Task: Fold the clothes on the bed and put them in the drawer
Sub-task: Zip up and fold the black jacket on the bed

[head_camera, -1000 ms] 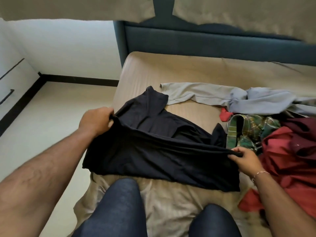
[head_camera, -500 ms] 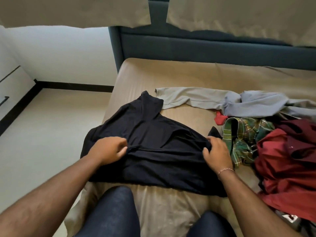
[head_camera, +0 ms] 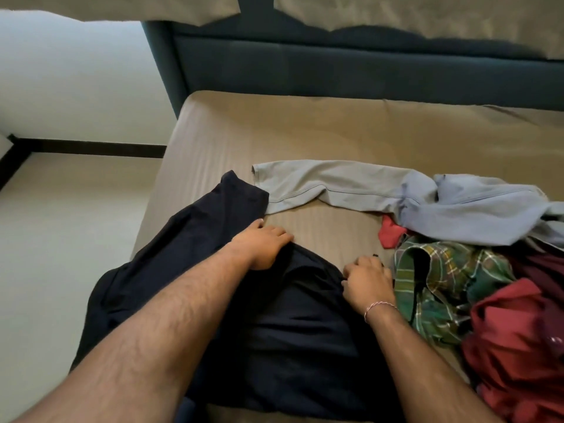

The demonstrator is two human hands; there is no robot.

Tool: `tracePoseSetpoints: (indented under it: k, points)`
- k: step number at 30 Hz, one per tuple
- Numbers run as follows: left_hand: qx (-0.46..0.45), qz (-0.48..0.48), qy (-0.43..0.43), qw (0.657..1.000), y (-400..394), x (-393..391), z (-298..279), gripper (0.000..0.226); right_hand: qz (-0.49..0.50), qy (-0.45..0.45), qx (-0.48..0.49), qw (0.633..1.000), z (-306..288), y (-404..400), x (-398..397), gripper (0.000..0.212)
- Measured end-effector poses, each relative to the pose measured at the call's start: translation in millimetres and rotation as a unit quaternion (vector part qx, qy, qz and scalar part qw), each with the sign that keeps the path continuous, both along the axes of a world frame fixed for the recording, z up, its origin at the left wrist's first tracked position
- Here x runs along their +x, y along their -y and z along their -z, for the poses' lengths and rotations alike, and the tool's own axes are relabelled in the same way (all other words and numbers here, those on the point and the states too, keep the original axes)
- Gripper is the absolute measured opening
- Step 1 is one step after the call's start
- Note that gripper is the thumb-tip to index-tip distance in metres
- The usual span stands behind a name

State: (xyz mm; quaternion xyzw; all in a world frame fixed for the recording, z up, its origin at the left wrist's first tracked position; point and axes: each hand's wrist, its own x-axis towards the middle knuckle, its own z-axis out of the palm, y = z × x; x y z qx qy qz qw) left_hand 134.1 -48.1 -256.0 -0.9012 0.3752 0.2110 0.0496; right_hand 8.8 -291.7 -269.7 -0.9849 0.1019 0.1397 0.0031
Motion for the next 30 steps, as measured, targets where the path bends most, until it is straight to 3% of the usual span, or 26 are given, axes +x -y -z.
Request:
tracePoseSetpoints:
  k: [2,5,8,10,13,15,18,22,27,30]
  points:
    - [0.042,0.027,0.036,0.998,-7.3,17.7,9.0,0.045,-0.046,0.051,0.108,0.992,0.5,4.1,12.3,0.009]
    - [0.070,0.000,0.076,0.995,-34.0,50.7,9.8,0.007,0.034,0.080,0.256,0.963,-1.0,18.5,28.0,0.016]
    - [0.087,-0.041,0.111,0.989,-65.1,73.5,-4.3,0.017,0.014,0.028,0.267,0.963,-10.2,42.1,34.9,0.054]
    - [0.087,-0.043,0.133,0.986,-78.9,82.0,-14.9,0.024,-0.042,-0.067,0.229,0.970,-19.8,51.6,43.9,0.063]
    - [0.090,-0.020,0.142,0.986,-93.9,85.7,-20.2,0.038,-0.131,-0.148,0.045,0.979,-26.0,64.3,61.0,0.048]
    - [0.107,-0.001,0.106,0.989,-105.6,86.0,-24.1,0.048,-0.114,-0.169,-0.027,0.979,-28.0,76.5,68.5,0.038]
    - [0.154,0.011,0.092,0.984,-118.0,84.7,-38.0,0.045,-0.046,-0.175,-0.032,0.983,-33.5,91.5,66.3,0.024]
    - [0.186,-0.038,0.196,0.962,-123.3,70.8,-47.7,0.008,0.061,-0.101,0.059,0.991,-33.7,101.8,48.2,0.019]
    - [0.193,-0.136,0.206,0.950,-162.5,54.8,-64.7,0.012,0.113,0.046,0.134,0.983,-39.4,99.8,13.5,0.017]
    - [0.084,-0.172,0.220,0.956,-197.6,34.4,-64.5,0.009,0.094,0.091,0.204,0.970,-40.9,94.2,-6.8,0.022]
